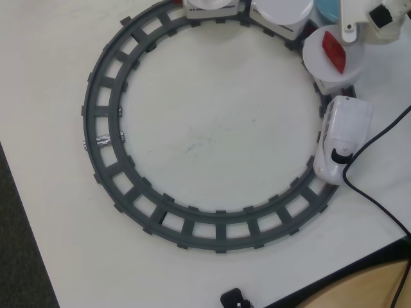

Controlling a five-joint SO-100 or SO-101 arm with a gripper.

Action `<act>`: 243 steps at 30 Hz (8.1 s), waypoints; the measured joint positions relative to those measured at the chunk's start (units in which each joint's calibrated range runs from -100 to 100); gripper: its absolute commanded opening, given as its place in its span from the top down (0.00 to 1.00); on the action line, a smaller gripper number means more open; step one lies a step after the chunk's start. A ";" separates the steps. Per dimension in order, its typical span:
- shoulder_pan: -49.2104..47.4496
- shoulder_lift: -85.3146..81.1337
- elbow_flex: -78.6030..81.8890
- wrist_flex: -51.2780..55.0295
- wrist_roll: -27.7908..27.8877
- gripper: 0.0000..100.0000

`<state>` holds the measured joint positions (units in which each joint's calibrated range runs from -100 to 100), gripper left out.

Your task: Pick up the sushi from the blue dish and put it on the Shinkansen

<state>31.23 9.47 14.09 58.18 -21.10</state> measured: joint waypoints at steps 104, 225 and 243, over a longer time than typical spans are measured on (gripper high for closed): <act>-7.48 -88.25 45.48 1.40 0.26 0.99; -51.91 -61.14 52.86 -19.42 -71.63 0.84; -49.31 -61.14 49.62 -23.53 -68.18 0.83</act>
<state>-18.08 -51.66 63.71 34.65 -89.28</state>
